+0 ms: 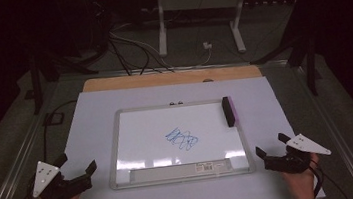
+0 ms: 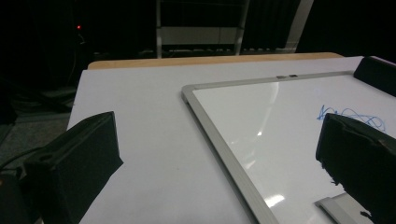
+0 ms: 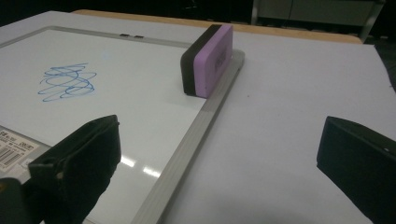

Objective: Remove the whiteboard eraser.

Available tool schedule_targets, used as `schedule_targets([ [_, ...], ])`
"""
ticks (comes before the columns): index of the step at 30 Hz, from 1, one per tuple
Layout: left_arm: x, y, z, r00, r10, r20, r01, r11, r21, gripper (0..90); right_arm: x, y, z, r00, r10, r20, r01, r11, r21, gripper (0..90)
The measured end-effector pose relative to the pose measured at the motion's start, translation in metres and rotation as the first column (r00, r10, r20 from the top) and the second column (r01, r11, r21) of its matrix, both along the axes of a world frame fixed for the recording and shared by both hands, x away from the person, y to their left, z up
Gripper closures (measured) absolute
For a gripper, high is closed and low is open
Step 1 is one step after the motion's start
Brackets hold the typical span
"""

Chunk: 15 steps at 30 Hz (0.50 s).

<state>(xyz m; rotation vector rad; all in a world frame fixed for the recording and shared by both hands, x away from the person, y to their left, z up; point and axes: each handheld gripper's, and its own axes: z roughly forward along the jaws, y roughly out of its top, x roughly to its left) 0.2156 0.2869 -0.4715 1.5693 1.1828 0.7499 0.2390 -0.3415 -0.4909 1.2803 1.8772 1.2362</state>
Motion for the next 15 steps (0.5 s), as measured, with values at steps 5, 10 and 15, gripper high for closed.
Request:
schedule_targets([
  [5, -0.0034, -0.002, 0.0011, 0.9995, 0.002, 0.03, -0.003, 0.9998, 0.018, 0.5, -0.0006, -0.0004, 0.0004, 1.0, 0.001, 0.002, -0.001, 1.0, 0.011, 0.1],
  [10, -0.0052, -0.0003, -0.0021, 0.9995, 0.015, 0.029, -0.015, 0.9995, 0.026, 0.5, -0.0008, 0.0006, 0.0017, 1.0, -0.003, 0.008, 0.002, 1.0, 0.006, 0.1],
  [15, -0.0079, -0.0007, -0.0019, 0.9989, 0.019, 0.044, -0.022, 0.998, 0.06, 0.5, -0.0015, 0.0031, 0.005, 0.9999, -0.012, 0.009, 0.012, 1.0, 0.01, 0.0],
])
